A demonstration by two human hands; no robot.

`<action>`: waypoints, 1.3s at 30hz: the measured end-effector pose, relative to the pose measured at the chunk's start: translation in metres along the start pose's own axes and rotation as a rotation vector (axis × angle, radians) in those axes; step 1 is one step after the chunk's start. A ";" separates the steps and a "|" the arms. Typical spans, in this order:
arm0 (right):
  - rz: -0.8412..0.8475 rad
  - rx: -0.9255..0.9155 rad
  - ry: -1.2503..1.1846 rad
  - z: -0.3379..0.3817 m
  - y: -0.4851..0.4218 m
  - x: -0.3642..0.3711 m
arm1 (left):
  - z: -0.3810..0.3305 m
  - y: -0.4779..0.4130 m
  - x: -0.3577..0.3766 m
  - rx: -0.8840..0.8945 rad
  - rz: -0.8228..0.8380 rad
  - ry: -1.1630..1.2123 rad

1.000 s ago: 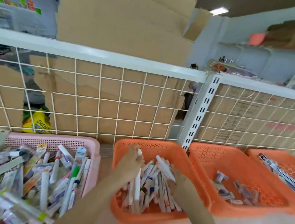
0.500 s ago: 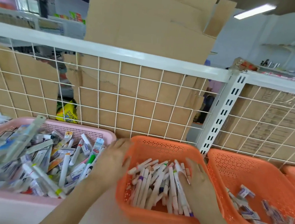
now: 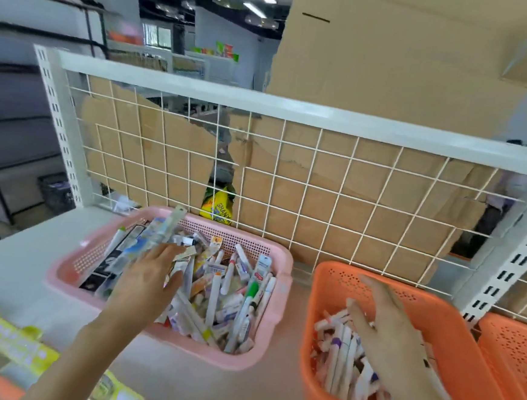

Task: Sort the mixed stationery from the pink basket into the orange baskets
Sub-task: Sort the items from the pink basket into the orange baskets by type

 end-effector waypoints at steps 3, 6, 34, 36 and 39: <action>0.020 -0.007 0.007 0.026 -0.003 0.021 | 0.028 -0.003 -0.014 0.022 -0.017 -0.073; 0.051 -0.062 0.029 0.055 -0.003 0.042 | 0.056 -0.008 -0.024 0.006 0.014 -0.048; 0.589 -0.053 0.106 0.183 0.013 0.149 | 0.096 -0.029 0.011 0.402 0.665 -0.036; 0.586 -0.034 0.111 0.181 0.013 0.150 | 0.096 -0.030 0.012 0.396 0.647 -0.017; 0.560 -0.026 0.090 0.180 0.013 0.148 | 0.094 -0.034 0.009 0.400 0.608 0.028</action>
Point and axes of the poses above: each hand's wrist, its own y-axis away from the middle knuckle, its own x-axis out of the palm, z = x × y, the point moved 4 cm from there along -y, towards the middle knuckle, and after that the axes turned 4 degrees about y, right-handed, at the moved point
